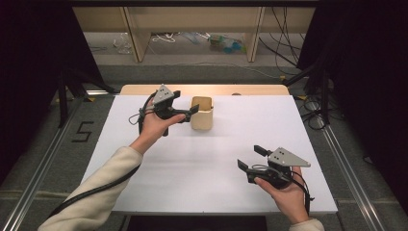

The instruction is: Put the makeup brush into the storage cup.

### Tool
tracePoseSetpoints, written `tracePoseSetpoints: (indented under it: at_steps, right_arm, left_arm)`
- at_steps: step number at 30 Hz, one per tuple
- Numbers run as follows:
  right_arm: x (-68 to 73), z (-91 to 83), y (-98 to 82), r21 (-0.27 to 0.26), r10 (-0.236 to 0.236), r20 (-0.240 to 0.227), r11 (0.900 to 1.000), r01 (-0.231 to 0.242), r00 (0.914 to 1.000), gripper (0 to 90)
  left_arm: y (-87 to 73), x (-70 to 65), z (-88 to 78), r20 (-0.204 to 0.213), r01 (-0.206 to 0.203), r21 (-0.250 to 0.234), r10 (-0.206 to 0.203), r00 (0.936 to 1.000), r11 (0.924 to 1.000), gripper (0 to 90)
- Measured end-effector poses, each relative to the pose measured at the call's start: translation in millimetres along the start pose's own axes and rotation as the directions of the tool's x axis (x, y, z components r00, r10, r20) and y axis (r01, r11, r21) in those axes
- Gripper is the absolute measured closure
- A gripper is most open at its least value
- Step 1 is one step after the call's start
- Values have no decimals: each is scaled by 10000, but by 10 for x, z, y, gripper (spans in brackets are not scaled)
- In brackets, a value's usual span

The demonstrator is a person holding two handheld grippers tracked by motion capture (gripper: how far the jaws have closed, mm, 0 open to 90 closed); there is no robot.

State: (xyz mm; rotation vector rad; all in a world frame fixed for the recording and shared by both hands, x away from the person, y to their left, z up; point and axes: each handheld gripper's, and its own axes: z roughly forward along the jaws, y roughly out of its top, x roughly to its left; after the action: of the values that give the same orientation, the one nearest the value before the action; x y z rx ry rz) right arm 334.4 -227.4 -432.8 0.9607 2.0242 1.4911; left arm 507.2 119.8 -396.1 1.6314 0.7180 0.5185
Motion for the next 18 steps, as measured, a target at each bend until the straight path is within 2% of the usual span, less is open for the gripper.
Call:
tracePoseSetpoints:
  at_steps: [18]
  right_arm:
    - [4,-3,4,-134,-81,-7,9999,81,10000,168]
  left_arm:
    - [-88,-90,-491,367,-415,36,414,9985,9991,33]
